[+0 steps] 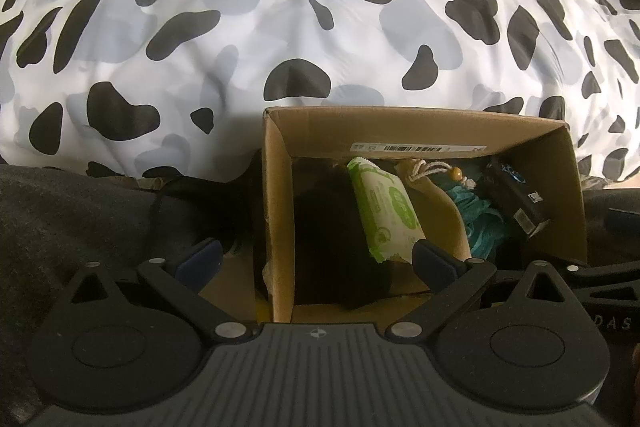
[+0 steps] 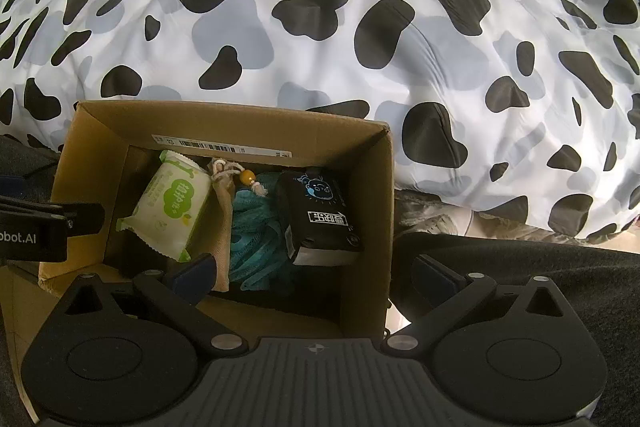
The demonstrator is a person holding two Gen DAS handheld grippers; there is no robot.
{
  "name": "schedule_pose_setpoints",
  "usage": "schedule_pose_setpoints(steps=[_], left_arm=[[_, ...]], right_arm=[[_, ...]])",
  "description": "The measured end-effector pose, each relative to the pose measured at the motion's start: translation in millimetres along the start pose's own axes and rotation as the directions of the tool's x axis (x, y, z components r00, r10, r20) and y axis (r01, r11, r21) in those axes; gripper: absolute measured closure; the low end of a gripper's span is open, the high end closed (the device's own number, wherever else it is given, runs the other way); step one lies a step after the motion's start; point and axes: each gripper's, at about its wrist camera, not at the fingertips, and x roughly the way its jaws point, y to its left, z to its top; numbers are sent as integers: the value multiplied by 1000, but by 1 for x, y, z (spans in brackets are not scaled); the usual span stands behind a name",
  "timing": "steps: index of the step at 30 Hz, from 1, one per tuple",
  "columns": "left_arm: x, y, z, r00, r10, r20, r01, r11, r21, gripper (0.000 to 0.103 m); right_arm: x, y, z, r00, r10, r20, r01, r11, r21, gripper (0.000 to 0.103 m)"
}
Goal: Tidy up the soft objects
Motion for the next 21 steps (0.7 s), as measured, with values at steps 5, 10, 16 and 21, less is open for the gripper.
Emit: schedule_pose_setpoints(steps=[5,10,16,21], left_arm=[[0,-1,0,1000,-1,3,1,1000,4,0],[-1,-3,-1,1000,-4,11,4,1000,15,0],[-4,-1,0,1000,-23,21,23,1000,10,0],[-2,-7,0,1000,5,13,-6,999,41,0]], right_arm=[[0,1,1,1000,-2,0,2,1000,-1,0],[0,2,1,1000,-2,2,2,1000,-5,0],[0,2,1,1000,-1,4,1,1000,-4,0],[-1,2,2,1000,-1,4,1,1000,-5,0]])
